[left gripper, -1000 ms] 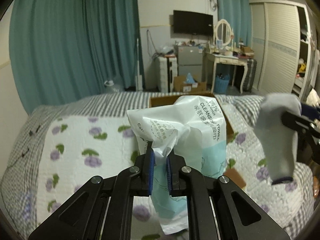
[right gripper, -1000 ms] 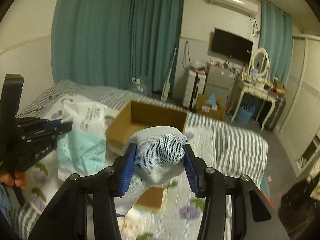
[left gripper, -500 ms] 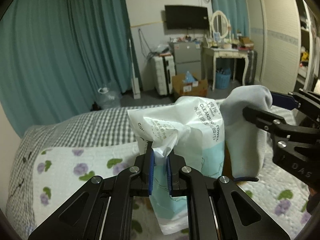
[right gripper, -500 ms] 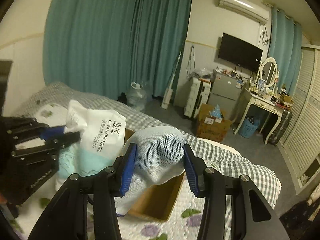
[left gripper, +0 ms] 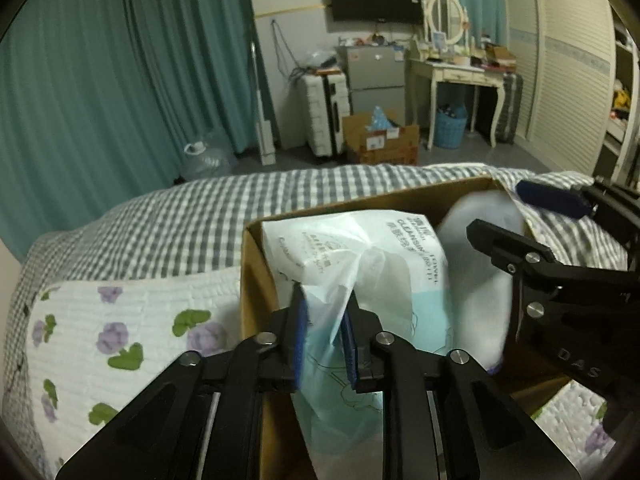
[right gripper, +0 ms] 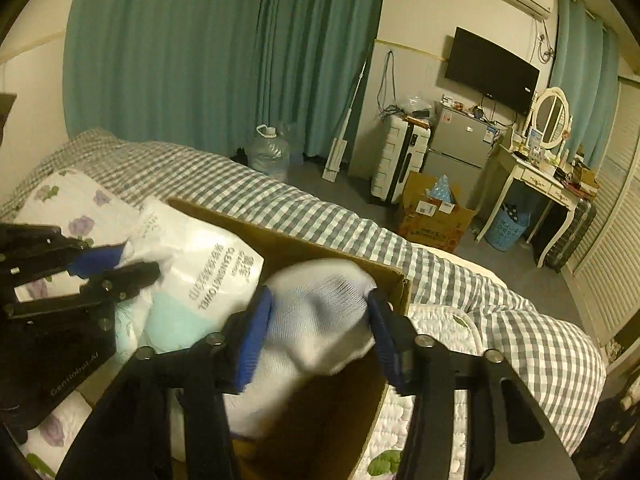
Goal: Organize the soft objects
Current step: 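Carry the sock and towel pack into the box while both grippers open, then move both grippers back down to the pile of soft items, then grasp the green-tied rolled towel with the left gripper while the right grasps the lace cloth, then carry the rolled towel and lace cloth into the box while both grippers release, then lower the left gripper to the pile and grasp a white cloth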
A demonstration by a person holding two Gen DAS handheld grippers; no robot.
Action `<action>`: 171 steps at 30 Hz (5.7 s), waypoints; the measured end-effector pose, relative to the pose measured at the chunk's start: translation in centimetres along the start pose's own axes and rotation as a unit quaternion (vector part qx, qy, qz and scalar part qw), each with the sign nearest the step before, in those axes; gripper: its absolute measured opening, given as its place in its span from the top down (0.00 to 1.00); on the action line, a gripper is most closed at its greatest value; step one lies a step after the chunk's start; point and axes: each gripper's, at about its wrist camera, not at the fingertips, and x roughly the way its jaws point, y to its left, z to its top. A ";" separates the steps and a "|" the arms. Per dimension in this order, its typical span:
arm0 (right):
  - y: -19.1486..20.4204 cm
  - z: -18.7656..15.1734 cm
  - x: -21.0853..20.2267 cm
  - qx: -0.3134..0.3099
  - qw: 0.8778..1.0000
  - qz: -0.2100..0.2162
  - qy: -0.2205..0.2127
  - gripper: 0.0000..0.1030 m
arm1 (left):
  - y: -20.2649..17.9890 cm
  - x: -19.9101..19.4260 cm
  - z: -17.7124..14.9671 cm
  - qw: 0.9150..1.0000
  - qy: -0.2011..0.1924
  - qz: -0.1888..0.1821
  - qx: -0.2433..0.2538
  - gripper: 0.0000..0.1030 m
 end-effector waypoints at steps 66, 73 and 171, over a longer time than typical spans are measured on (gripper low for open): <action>9.9 -22.8 -15.4 0.034 0.981 0.080 0.174 0.81 | 0.0 -13.0 -24.5 0.993 0.088 0.008 -0.076 0.16; 8.2 -21.0 -17.5 0.016 0.990 0.040 0.132 0.81 | -1.8 -9.9 -24.4 0.990 0.131 -0.003 -0.056 0.41; -3.5 5.4 -19.7 0.067 0.995 -0.043 -0.067 0.11 | 0.9 -17.4 1.6 0.995 -0.095 0.000 -0.005 0.06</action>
